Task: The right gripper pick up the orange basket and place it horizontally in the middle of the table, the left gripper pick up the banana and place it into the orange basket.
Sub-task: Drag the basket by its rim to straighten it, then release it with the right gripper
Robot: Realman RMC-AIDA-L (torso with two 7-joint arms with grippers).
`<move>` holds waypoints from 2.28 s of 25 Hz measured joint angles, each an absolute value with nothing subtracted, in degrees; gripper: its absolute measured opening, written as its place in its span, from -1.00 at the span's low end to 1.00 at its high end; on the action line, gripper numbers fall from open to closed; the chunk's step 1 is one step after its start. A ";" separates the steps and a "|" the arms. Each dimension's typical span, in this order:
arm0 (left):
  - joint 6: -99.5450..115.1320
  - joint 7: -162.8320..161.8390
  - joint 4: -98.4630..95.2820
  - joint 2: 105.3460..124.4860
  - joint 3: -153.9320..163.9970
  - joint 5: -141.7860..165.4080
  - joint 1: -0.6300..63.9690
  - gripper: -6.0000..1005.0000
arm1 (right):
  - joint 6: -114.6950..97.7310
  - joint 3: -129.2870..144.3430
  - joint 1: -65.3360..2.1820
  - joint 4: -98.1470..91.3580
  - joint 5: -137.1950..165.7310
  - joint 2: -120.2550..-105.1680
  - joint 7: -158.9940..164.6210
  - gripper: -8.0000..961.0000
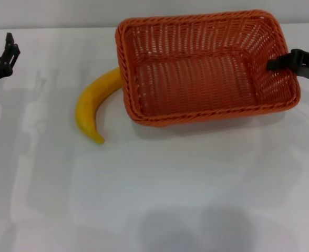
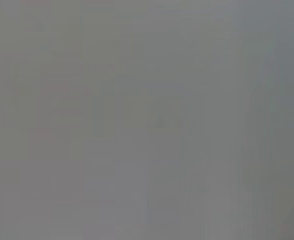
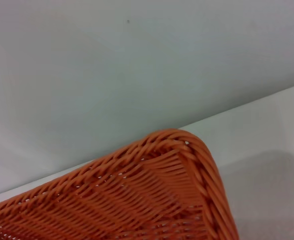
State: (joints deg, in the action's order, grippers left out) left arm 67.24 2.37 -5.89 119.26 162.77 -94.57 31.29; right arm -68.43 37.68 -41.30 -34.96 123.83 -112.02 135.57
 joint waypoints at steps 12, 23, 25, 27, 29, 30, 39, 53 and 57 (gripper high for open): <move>67.24 2.37 -5.79 119.18 162.77 -94.57 31.38 0.72 | -67.23 37.59 -41.20 -35.34 123.50 -112.79 135.18 -0.69; 67.24 2.37 -5.80 119.18 162.77 -94.57 31.38 0.72 | -67.50 37.66 -40.05 -35.60 119.46 -113.16 132.41 -0.69; 67.24 2.37 -5.80 119.18 162.77 -94.53 31.33 0.72 | -67.52 37.70 -39.69 -35.61 118.59 -113.16 132.27 -0.69; 67.24 2.37 -5.81 119.18 162.77 -94.47 31.27 0.72 | -67.60 37.71 -39.45 -35.60 118.42 -113.14 132.12 -0.69; 67.24 2.37 -5.80 119.17 162.77 -94.41 31.22 0.72 | -67.69 37.72 -39.21 -35.60 118.38 -113.17 131.87 -0.69; 67.24 2.37 -5.80 119.18 162.77 -94.38 31.21 0.72 | -67.69 37.73 -39.14 -35.60 118.37 -113.19 131.75 -0.68; 67.24 2.37 -5.80 119.18 162.77 -94.20 31.16 0.72 | -67.60 37.56 -38.94 -35.57 118.21 -113.21 131.65 -0.61; 67.24 2.37 -5.80 119.18 162.77 -94.22 30.85 0.72 | -67.53 37.66 -38.12 -35.56 114.57 -113.74 128.39 -0.30; 67.31 2.37 -5.80 119.18 162.77 -94.22 30.84 0.72 | -67.14 37.21 -38.06 -35.34 113.99 -113.80 127.98 -0.15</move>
